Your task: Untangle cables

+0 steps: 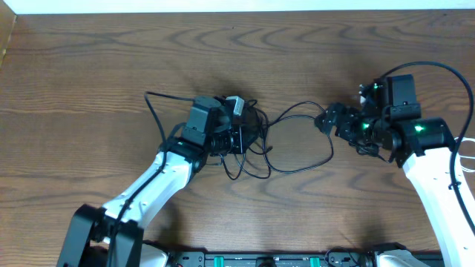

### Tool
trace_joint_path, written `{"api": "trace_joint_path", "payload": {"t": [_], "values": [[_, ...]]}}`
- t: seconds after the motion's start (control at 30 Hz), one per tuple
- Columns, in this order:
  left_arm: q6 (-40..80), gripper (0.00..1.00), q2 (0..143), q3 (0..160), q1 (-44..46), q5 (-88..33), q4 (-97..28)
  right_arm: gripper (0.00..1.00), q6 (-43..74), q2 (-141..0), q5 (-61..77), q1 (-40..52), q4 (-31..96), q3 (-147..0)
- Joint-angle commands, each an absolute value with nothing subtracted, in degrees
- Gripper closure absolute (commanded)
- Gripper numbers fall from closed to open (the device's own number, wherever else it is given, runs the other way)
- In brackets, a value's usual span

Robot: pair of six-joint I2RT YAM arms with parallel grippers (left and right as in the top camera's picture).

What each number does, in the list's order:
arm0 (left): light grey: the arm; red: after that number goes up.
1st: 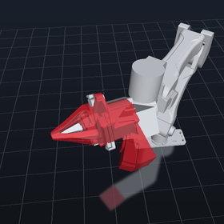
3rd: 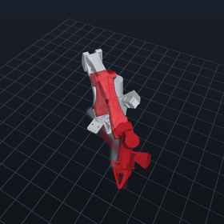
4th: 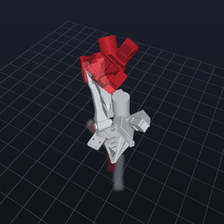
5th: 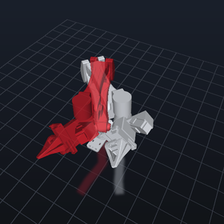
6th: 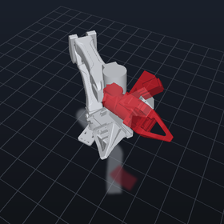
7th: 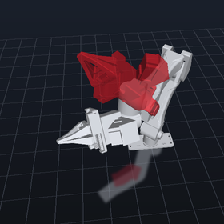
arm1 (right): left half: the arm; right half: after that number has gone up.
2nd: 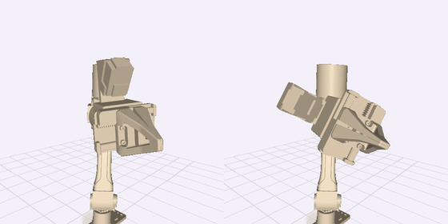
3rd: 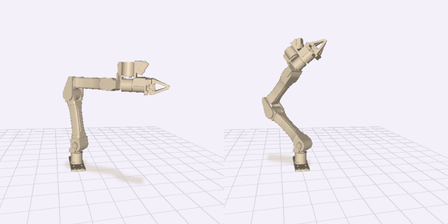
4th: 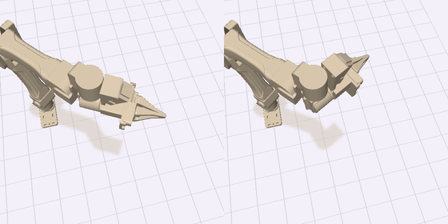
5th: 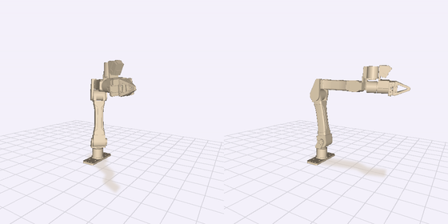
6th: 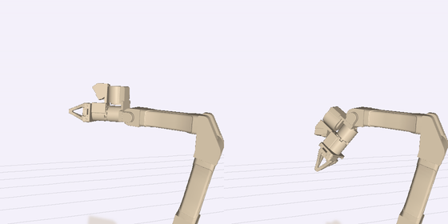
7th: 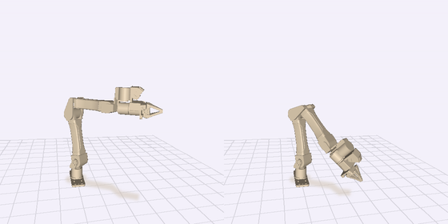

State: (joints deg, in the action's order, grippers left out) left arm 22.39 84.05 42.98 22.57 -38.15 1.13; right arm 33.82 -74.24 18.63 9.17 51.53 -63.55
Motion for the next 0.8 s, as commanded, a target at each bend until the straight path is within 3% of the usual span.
{"api": "trace_joint_path", "payload": {"t": [0.0, 0.3, 0.6, 0.77], "values": [[14.8, 0.92, 79.1, 43.8, 21.1, -47.5, 2.3, 0.01, 32.3, -74.8, 18.3, 11.4, 49.5, -62.9], [14.8, 0.92, 65.6, 43.8, 15.6, -47.6, 2.6, 0.05, 35.7, -80.8, 19.1, 16.2, 43.5, -62.9], [14.9, 0.92, 56.1, 43.8, 14.3, -47.6, 2.6, 0.01, 37.2, -90.0, 27.6, 18.5, 36.9, -62.9], [14.9, 0.92, 55.3, 43.8, 14.3, -47.6, 2.6, 0.08, 48.2, -94.6, 33.3, 18.5, 34.1, -62.9]]}}
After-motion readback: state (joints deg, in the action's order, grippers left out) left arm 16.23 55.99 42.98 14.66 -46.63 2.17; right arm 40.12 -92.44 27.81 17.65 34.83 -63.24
